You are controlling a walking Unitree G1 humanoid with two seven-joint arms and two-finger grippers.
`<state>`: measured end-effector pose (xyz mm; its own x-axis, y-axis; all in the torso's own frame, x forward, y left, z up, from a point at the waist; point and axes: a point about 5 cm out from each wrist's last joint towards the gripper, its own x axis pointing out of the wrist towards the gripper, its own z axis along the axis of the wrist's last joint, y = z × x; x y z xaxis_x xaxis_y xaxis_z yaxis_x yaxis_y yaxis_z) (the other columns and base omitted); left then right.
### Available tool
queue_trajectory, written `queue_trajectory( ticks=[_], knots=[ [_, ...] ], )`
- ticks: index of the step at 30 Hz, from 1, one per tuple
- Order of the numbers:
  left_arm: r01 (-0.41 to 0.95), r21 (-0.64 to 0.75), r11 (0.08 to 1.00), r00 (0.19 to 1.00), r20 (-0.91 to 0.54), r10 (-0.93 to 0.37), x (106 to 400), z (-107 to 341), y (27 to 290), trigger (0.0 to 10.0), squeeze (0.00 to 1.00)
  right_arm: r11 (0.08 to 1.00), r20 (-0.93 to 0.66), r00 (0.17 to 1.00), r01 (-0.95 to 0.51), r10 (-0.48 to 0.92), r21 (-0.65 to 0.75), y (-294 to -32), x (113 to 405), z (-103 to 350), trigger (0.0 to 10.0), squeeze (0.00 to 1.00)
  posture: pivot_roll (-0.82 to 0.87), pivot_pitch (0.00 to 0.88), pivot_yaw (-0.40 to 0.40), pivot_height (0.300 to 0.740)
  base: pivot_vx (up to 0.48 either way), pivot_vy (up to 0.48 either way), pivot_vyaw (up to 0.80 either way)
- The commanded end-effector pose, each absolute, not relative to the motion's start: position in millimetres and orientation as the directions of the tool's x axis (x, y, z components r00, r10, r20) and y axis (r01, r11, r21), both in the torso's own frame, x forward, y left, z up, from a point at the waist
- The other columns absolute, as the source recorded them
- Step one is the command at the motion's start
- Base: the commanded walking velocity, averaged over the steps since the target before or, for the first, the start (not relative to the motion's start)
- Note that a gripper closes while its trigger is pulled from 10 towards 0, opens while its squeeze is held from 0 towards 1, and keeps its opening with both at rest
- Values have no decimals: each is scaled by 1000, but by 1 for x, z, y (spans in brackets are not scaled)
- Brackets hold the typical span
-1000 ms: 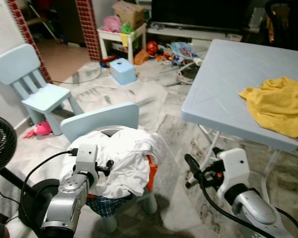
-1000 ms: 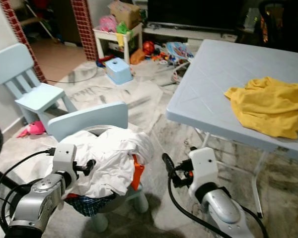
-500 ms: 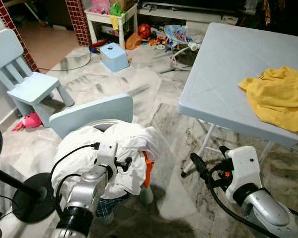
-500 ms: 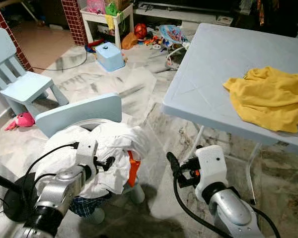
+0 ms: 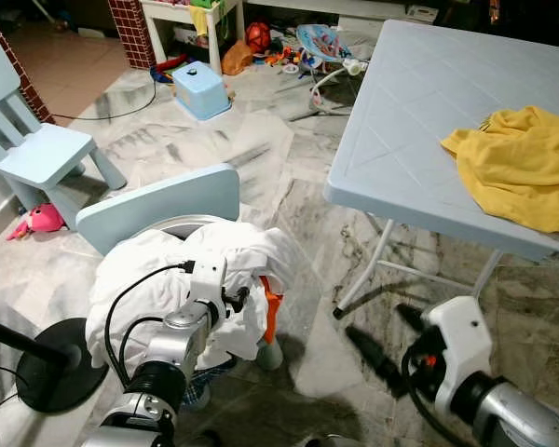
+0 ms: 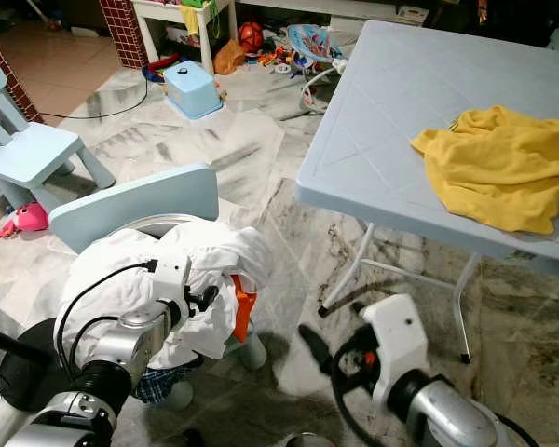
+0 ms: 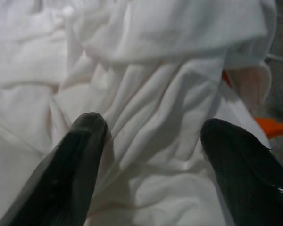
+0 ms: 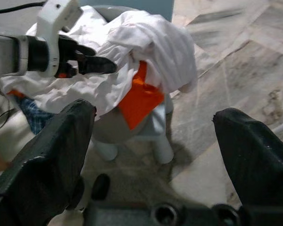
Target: Hang hanger
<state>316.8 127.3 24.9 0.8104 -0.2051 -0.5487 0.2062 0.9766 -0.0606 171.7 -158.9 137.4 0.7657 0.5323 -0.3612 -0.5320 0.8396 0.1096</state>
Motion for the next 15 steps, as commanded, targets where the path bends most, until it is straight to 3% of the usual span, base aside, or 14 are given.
queue_trajectory(
  ticks=[1,15],
  knots=[
    [200,-64,978,805,-558,-201,316,22,128,0,0,822,-361,748,-559,557,111,-156,169,140,10000,0,-317,184,-13,740,0,0,0],
    [159,-29,987,793,-591,-145,321,19,142,0,0,829,-388,750,-553,536,78,-160,171,140,10000,0,-329,177,3,740,0,0,0]
  ],
)
